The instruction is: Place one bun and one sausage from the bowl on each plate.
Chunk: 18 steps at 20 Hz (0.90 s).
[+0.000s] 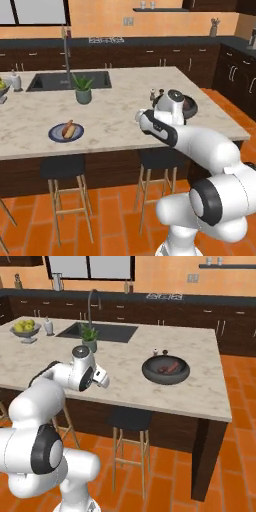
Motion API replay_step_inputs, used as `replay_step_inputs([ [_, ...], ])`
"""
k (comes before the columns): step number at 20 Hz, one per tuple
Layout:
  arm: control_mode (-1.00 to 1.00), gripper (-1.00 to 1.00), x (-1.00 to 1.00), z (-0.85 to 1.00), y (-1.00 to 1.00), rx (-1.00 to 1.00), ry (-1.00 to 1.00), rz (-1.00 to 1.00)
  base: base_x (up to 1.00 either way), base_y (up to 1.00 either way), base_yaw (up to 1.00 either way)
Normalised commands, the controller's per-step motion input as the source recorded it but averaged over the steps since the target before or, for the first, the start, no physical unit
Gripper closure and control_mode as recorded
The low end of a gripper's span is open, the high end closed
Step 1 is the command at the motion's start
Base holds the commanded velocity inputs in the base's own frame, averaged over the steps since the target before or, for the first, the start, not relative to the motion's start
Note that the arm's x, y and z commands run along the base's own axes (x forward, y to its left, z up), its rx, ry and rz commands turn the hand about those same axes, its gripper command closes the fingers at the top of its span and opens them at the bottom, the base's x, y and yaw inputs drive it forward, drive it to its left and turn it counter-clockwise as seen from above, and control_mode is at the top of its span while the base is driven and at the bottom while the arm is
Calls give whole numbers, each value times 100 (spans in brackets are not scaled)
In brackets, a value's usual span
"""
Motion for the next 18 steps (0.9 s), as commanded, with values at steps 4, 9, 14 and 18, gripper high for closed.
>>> replay_step_inputs([
  [4, 100, -100, 0, 0, 0, 0, 0, 0, 0, -100, -5],
  [9, 100, -100, 0, 0, 0, 0, 0, 0, 21, -100, 0],
  [14, 100, -100, 0, 0, 0, 0, 0, 0, 92, -36, 0],
  [18, 100, -100, 0, 0, 0, 0, 0, 0, 70, 46, 0],
])
